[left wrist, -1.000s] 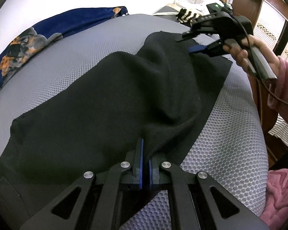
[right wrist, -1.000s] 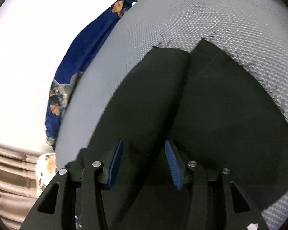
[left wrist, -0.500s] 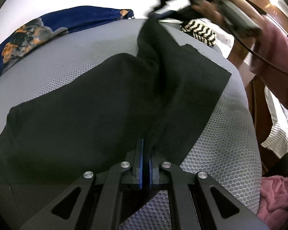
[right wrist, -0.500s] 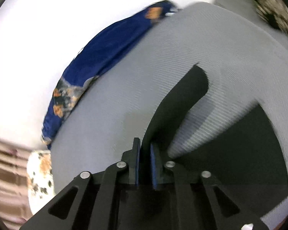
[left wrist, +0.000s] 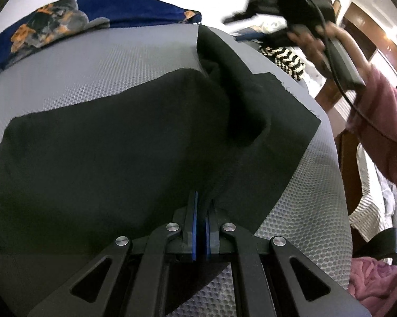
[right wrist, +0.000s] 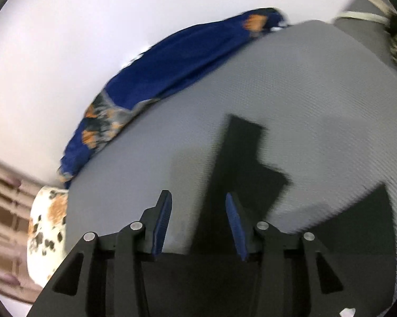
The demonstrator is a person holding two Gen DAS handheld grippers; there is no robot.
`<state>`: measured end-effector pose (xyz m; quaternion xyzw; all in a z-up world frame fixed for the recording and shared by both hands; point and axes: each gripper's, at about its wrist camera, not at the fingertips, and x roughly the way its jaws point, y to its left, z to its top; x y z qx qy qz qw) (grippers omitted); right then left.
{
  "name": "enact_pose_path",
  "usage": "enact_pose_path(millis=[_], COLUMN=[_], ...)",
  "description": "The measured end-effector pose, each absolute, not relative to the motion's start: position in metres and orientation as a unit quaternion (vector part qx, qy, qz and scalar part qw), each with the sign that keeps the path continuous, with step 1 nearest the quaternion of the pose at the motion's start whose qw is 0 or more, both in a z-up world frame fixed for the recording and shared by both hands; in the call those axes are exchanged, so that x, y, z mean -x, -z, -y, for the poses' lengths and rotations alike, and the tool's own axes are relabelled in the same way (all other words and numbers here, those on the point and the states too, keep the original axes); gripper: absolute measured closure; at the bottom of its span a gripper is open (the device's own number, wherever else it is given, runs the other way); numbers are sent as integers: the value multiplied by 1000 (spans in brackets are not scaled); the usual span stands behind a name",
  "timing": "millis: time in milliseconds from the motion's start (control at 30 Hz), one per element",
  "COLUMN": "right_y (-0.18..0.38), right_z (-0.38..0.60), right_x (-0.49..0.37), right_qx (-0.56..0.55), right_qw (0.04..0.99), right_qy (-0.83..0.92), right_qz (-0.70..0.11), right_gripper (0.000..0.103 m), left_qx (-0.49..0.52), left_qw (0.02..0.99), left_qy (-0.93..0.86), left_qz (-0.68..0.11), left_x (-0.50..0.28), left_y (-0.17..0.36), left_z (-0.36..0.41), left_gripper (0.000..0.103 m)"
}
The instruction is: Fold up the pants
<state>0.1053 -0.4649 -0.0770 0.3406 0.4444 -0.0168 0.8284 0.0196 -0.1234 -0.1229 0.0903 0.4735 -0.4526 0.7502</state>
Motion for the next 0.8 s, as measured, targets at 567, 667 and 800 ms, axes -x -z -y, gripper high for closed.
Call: enact_pose_path(millis=[567, 667, 800], right_y=[165, 169, 174], right_z=[514, 522, 528], right_x=[-94, -107, -116], right_qx=[-444, -445, -459], right_qw=[779, 779, 770], right_qy=[63, 68, 75], right_qz=[-438, -437, -437], right_gripper=[76, 86, 96], left_qx=[-101, -99, -99], left_qw=[752, 752, 751], left_qy=[442, 440, 440], left_qz=[-479, -481, -481], left_x=[-22, -24, -25], left_y=[125, 125, 126], left_z=[128, 128, 127], left_gripper=[97, 96, 96])
